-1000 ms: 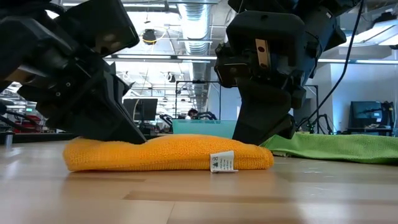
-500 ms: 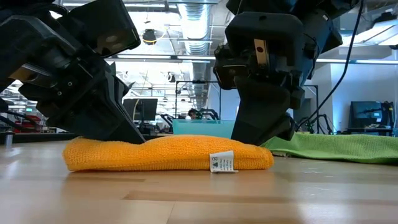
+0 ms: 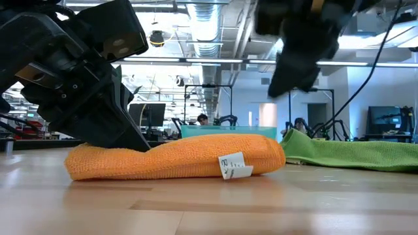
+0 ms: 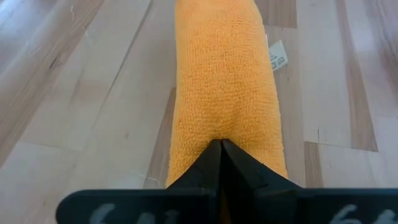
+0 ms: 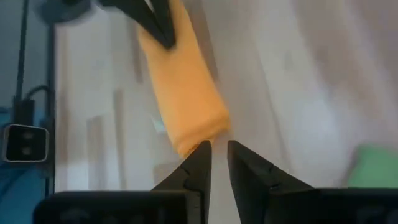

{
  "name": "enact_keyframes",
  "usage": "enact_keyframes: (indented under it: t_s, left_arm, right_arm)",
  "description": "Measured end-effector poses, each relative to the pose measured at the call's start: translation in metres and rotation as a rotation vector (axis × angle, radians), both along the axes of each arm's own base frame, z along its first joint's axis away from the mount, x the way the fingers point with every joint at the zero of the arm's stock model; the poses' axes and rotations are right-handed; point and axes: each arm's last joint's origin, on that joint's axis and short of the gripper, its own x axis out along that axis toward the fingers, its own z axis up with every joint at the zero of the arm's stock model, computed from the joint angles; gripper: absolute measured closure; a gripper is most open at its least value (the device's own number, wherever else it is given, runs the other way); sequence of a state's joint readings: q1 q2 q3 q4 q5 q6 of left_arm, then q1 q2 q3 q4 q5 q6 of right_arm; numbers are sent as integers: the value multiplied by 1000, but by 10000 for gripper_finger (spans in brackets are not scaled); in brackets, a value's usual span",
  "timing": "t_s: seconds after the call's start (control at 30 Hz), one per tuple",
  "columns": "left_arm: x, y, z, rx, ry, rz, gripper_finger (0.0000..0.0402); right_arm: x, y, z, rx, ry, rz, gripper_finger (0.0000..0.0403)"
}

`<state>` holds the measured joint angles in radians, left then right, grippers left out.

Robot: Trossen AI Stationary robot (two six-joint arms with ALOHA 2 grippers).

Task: Roll microfiber towels into tight, uniform cylinder then place into a basket
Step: Put the orange towel into the blue bin

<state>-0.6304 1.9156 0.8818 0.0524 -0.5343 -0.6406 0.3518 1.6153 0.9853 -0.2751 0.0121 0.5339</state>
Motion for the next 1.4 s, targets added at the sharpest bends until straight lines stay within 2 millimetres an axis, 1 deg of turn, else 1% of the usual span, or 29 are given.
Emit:
enact_keyframes:
  t_s: [0.07, 0.13, 0.23, 0.3, 0.4, 0.47, 0.53, 0.6, 0.67, 0.73, 0.8, 0.83, 0.93, 1.03, 1.2, 1.4]
  left_arm:
    - [0, 0, 0, 0, 0, 0, 401]
    - [0, 0, 0, -2, -1, -1, 401]
    - [0, 0, 0, -2, -1, -1, 401]
    - [0, 0, 0, -2, 0, -1, 401]
    - [0, 0, 0, -3, 1, -2, 401]
    - [0, 0, 0, -3, 1, -1, 401]
    - [0, 0, 0, -4, 1, -2, 401]
    - [0, 1, 0, -5, 2, 0, 401]
    - [0, 1, 0, -5, 4, 0, 401]
    - [1, 2, 0, -7, 3, 2, 401]
    - [1, 2, 0, -8, 4, 2, 401]
    - [1, 2, 0, -8, 4, 3, 401]
    - [1, 2, 0, -8, 5, 3, 401]
    - [1, 2, 0, -8, 6, 3, 401]
    - [1, 2, 0, -8, 5, 4, 401]
    - [2, 2, 0, -9, 4, 4, 401]
  right_arm:
    - [-11, 4, 9, -63, -111, 11, 327]
    - [-18, 7, 8, -93, -233, -5, 327]
    - [-20, 7, 1, -49, -363, -44, 327]
    - [-19, 4, 0, -6, -395, -75, 326]
    - [-12, -1, -7, 25, -367, -80, 312]
    - [-9, -5, -7, 43, -351, -59, 292]
    - [2, -8, -6, 65, -367, -32, 265]
    - [5, -12, -12, 62, -326, 22, 232]
    - [18, -13, -14, 77, -334, 74, 199]
    - [24, -14, -17, 95, -320, 138, 170]
    - [35, -12, -23, 104, -311, 188, 150]
    - [37, -11, -27, 100, -299, 207, 144]
    - [48, -6, -33, 90, -291, 250, 139]
    - [54, -4, -41, 81, -260, 277, 138]
    - [60, -7, -51, 72, -215, 266, 138]
    - [62, -13, -70, 90, -142, 235, 138]
